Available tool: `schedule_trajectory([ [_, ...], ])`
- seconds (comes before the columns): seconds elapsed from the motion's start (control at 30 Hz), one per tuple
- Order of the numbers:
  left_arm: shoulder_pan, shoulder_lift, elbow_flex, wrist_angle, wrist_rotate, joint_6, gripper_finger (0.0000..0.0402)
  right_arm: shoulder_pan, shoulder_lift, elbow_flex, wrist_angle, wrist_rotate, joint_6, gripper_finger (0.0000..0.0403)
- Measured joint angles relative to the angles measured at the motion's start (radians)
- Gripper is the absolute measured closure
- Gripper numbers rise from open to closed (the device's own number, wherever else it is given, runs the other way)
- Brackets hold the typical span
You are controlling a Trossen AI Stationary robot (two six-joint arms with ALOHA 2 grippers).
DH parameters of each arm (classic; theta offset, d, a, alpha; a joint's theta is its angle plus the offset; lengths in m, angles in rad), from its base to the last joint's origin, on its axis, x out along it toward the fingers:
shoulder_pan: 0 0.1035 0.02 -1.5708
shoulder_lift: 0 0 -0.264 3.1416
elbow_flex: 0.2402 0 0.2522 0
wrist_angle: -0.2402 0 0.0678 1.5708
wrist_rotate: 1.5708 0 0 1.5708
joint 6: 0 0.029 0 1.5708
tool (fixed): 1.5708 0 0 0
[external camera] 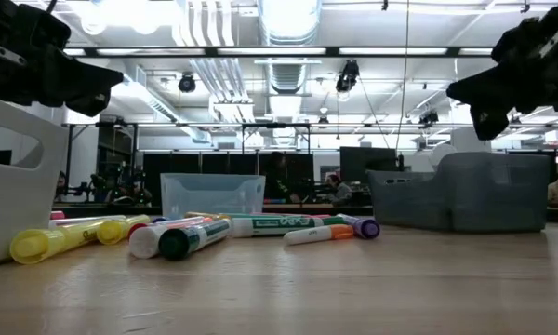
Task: Pick & Place Markers
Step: Put the violet highlighter pen into the black bin
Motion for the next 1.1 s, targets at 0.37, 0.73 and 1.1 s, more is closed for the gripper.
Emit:
schedule_trajectory([
  [0.37, 0.002, 0.000, -0.002, 0.136, -0.048, -0.113, 0.0401, 0.000, 0.001, 0.000, 0.069, 0.044, 0.063, 0.0374],
  [0.73, 0.002, 0.000, -0.002, 0.145, -0.048, -0.108, 0.0401, 0.052, 0.159, 0.000, 0.325, 0.011, 0.035, 0.0374],
  [1.1, 0.002, -0.001, -0.001, 0.244, -0.058, -0.143, 0.0401, 0.187, 0.683, 0.116, 0.559, 0.151, 0.078, 0.0374],
])
